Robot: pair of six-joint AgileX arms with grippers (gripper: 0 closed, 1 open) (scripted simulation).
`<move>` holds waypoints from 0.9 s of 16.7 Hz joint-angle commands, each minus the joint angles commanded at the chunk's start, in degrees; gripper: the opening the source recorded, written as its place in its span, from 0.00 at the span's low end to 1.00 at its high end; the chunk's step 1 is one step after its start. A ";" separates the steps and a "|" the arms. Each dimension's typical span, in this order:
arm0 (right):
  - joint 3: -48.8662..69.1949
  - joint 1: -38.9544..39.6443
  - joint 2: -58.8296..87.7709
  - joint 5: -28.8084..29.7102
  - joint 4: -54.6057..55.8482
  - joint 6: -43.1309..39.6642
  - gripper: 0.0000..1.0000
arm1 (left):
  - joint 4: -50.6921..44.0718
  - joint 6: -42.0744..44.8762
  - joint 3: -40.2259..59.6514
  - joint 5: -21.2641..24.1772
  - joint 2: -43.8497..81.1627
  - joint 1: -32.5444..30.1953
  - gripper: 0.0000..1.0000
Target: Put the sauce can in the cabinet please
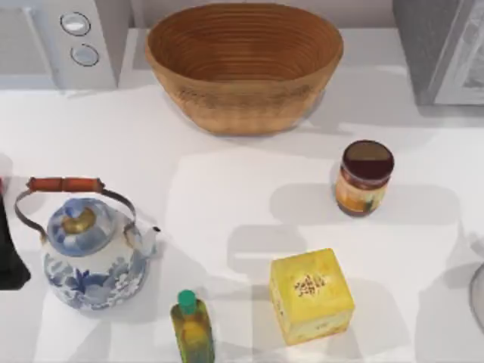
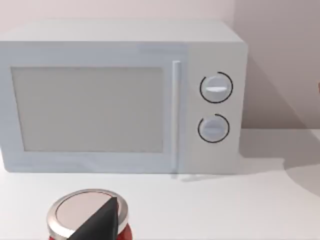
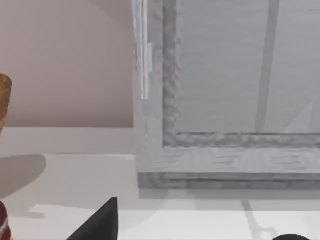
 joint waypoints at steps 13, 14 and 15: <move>24.51 2.83 36.37 -19.69 -14.66 -25.21 1.00 | 0.00 0.00 0.00 0.00 0.00 0.00 1.00; 28.20 3.06 42.23 -22.85 -16.96 -29.88 1.00 | 0.00 0.00 0.00 0.00 0.00 0.00 1.00; 32.04 3.24 48.31 -26.13 -19.31 -34.73 1.00 | 0.00 0.00 0.00 0.00 0.00 0.00 1.00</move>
